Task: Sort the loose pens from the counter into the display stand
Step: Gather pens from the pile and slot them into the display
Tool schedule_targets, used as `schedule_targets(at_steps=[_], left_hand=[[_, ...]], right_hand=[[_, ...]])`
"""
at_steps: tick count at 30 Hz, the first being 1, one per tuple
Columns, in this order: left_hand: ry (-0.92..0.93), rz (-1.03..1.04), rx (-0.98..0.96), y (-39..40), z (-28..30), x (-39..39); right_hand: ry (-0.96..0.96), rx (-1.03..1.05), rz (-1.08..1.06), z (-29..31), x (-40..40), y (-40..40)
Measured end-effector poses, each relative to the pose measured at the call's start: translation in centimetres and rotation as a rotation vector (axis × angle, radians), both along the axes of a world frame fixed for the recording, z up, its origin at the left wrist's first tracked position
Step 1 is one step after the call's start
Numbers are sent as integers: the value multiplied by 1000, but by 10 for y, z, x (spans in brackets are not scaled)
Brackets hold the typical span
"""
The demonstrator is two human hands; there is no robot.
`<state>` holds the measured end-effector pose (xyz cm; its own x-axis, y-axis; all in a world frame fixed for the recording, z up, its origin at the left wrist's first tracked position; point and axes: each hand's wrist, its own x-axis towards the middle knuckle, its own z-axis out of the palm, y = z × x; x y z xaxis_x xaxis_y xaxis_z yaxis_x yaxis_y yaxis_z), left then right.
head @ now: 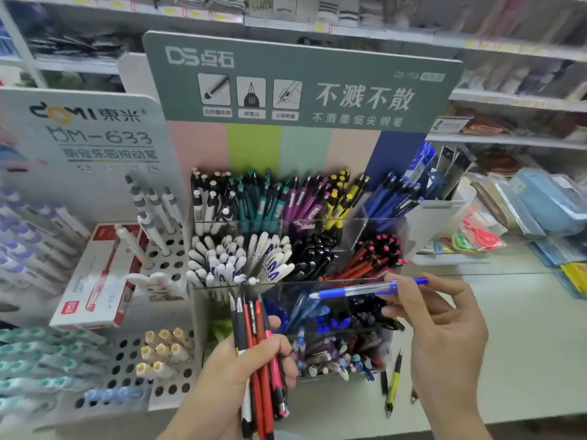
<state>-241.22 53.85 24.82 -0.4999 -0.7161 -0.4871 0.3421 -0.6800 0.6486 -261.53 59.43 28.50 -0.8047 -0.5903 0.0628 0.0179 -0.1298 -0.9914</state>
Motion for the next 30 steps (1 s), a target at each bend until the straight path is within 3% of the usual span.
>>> schedule_targets(at_steps=[7, 13, 21, 25, 30], left_hand=[[-19, 82, 61, 5, 3, 30], [-28, 173, 58, 14, 0, 47], [-25, 224, 48, 20, -6, 54], [-8, 174, 34, 19, 1, 51], [-30, 150, 11, 15, -1, 55]], right_hand=[[75, 84, 268, -37, 33, -9], [386, 168, 438, -56, 57, -30], [1010, 187, 562, -87, 61, -59], [1080, 313, 627, -100, 67, -66], [1123, 317, 659, -109, 65, -46]])
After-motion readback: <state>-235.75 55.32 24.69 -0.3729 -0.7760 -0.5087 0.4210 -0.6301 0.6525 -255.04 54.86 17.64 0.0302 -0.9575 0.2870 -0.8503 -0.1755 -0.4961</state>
